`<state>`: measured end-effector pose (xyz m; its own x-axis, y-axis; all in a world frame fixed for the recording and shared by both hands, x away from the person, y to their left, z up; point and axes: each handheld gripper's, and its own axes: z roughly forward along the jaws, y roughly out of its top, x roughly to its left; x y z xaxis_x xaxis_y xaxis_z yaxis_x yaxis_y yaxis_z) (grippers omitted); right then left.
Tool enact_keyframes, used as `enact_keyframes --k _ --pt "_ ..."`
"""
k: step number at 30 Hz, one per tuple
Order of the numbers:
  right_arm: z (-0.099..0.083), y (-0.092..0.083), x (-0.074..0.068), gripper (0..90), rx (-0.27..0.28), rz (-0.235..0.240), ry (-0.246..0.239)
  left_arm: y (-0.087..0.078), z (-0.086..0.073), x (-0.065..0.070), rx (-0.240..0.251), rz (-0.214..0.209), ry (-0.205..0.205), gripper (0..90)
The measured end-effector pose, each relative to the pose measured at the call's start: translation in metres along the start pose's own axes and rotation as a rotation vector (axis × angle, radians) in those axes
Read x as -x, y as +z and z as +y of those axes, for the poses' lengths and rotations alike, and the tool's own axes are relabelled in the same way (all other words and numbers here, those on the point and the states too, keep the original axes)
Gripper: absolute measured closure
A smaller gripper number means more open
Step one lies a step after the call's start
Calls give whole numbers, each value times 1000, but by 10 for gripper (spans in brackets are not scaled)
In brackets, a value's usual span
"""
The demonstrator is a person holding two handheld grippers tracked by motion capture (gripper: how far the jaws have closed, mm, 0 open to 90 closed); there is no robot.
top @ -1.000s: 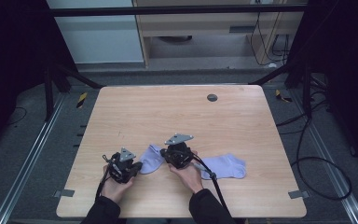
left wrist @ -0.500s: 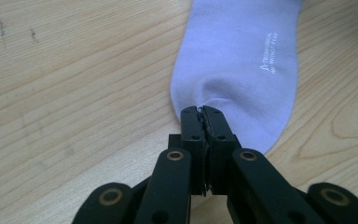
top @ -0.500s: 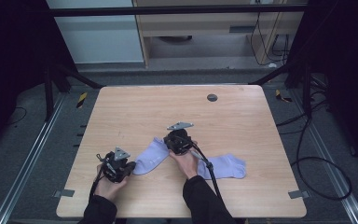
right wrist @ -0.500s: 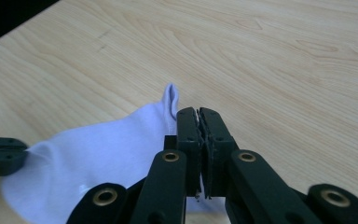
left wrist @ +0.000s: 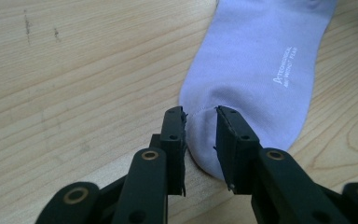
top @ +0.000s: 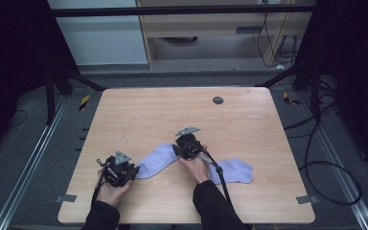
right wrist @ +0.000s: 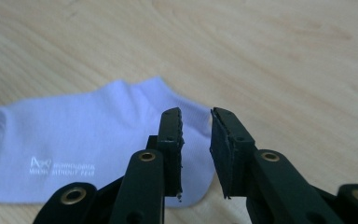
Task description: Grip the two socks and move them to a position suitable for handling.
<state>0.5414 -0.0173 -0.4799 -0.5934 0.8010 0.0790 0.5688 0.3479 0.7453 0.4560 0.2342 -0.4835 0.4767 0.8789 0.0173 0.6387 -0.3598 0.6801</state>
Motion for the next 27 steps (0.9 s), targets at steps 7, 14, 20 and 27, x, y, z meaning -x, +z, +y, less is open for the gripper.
enact_keyframes --k 7,14,20,27 --pt "-9 8 -1 745 -49 -10 -8 5 -1 3 -26 8 -1 776" --pt "-14 9 -5 881 -67 -17 -19 7 0 3 -38 -7 1 869" --pt "-13 -3 -11 888 -38 23 -22 -2 5 -7 7 33 -3 872" --pt "-21 -6 -25 878 -39 44 -34 7 5 -20 -16 82 -3 869"
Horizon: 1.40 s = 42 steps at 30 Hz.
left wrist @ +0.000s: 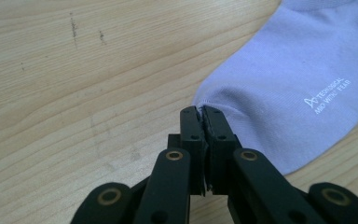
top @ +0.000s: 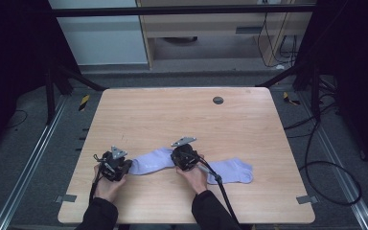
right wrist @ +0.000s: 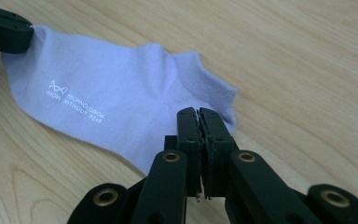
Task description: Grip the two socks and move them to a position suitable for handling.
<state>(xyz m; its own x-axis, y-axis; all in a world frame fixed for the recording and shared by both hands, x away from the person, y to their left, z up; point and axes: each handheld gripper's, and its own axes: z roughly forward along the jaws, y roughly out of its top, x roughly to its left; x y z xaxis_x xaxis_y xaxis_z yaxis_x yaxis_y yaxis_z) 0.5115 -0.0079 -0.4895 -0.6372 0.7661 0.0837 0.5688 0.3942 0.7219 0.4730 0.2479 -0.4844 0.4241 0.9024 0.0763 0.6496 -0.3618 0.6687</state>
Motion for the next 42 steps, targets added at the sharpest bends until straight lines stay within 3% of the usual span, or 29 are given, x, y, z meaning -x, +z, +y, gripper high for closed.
enact_keyframes --k 8,9,11,13,18,19,21,22,25,31,36,42 --pt "-5 -4 1 751 19 -2 22 -6 0 -3 39 -2 -22 766" --pt "-4 -15 5 723 50 8 41 -12 2 -4 62 -8 -35 746" --pt "-3 -19 7 706 59 11 46 -15 3 -4 74 -11 -40 734" --pt "-3 -40 16 657 92 19 69 -21 6 -2 95 -21 -52 685" --pt "-8 -76 37 602 115 15 109 -36 15 12 133 -68 -59 636" --pt "-8 -76 37 602 115 15 109 -36 15 12 133 -68 -59 634" --pt "-16 -96 52 588 114 -24 103 -39 18 20 139 -90 -43 628" --pt "-16 -96 52 588 114 -24 103 -40 20 24 142 -96 -32 628" --pt "-30 -120 70 575 123 -54 115 -43 27 44 148 -138 7 621" --pt "-55 -153 94 541 129 -88 139 -38 38 78 140 -189 59 613" --pt "-78 -168 108 539 116 -115 139 -23 47 107 117 -225 98 611" --pt "-102 -171 123 572 99 -145 153 -1 54 140 75 -259 133 617"
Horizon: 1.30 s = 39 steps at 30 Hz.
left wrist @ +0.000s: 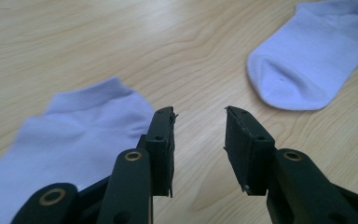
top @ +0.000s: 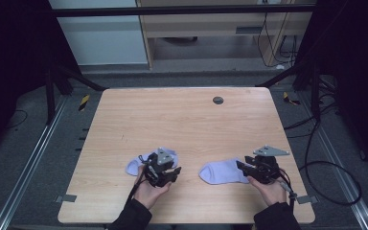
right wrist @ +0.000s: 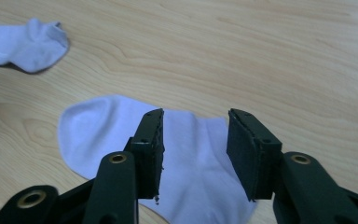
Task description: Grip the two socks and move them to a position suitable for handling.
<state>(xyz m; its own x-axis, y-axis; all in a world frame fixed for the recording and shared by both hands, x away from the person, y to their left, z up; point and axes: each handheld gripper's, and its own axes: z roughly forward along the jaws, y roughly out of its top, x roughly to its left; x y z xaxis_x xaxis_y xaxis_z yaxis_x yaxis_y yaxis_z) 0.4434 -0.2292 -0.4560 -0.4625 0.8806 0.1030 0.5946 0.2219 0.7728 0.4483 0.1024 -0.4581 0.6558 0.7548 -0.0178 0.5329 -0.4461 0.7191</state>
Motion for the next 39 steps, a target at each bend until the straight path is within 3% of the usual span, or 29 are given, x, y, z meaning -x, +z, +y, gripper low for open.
enact_keyframes --k 10,19,24,29,32,39 --pt "-18 10 21 609 -67 -62 -3 39 12 30 -29 -35 21 629" --pt "-27 20 27 643 -105 -65 0 63 10 43 -64 -50 27 712" --pt "-29 24 27 712 -121 -85 -12 64 11 47 -60 -50 12 801" --pt "-29 23 24 865 -130 -84 -9 64 11 49 -58 -50 14 883" --pt "-26 21 22 871 -138 -67 -8 62 11 47 -61 -63 14 889" --pt "-18 5 5 873 -81 -21 -35 41 12 40 -34 -77 28 891"
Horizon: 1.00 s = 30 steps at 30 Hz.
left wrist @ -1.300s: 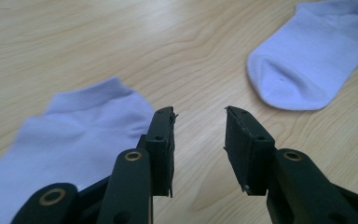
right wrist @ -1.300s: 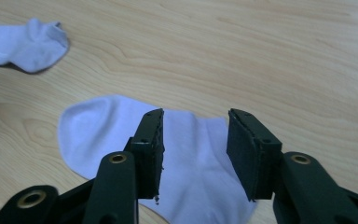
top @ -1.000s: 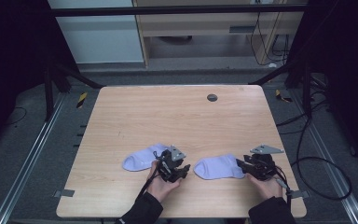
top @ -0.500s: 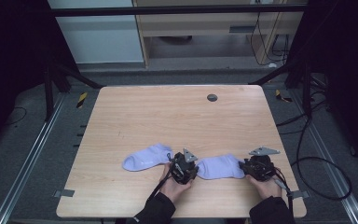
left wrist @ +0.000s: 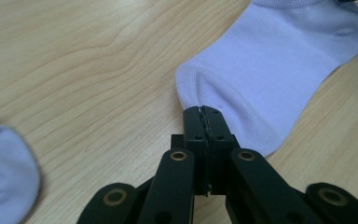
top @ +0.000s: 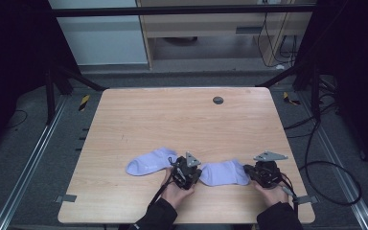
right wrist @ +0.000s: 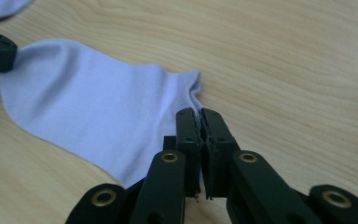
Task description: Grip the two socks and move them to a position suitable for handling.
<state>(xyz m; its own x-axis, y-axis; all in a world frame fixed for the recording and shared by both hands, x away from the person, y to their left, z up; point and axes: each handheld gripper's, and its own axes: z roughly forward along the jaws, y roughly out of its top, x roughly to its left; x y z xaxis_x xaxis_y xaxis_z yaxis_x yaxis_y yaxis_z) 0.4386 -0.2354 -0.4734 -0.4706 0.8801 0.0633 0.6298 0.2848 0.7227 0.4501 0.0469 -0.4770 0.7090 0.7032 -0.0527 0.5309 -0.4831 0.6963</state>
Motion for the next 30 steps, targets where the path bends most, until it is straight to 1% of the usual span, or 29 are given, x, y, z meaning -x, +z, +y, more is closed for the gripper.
enact_keyframes --k 1,3,4,8,11,12,14,16,21,24,26,30 --pt "1 -3 -3 873 10 13 3 -5 0 -1 3 -3 4 891" --pt "4 -7 -8 873 21 25 -7 -16 -2 -4 6 0 16 891" --pt "5 -10 -13 874 27 36 -6 -22 -3 -7 2 0 16 891" --pt "9 -14 -28 873 44 65 -29 -36 -7 -14 -2 -8 10 891" --pt "11 -15 -39 873 56 85 -44 -44 -13 -19 -11 1 21 891" --pt "12 -15 -43 873 57 92 -41 -47 -15 -21 -16 5 25 892" --pt "12 -14 -48 873 61 107 -48 -51 -19 -25 -24 15 24 891" --pt "13 -12 -54 872 61 116 -44 -55 -24 -29 -30 23 21 891" --pt "15 -2 -67 872 51 142 -56 -64 -39 -40 -50 48 20 891" --pt "16 6 -75 872 40 159 -65 -65 -49 -47 -66 52 5 890" --pt "16 11 -80 871 28 161 -71 -65 -56 -51 -76 56 -5 890" --pt "15 21 -87 870 2 169 -74 -63 -62 -56 -88 67 -16 888"
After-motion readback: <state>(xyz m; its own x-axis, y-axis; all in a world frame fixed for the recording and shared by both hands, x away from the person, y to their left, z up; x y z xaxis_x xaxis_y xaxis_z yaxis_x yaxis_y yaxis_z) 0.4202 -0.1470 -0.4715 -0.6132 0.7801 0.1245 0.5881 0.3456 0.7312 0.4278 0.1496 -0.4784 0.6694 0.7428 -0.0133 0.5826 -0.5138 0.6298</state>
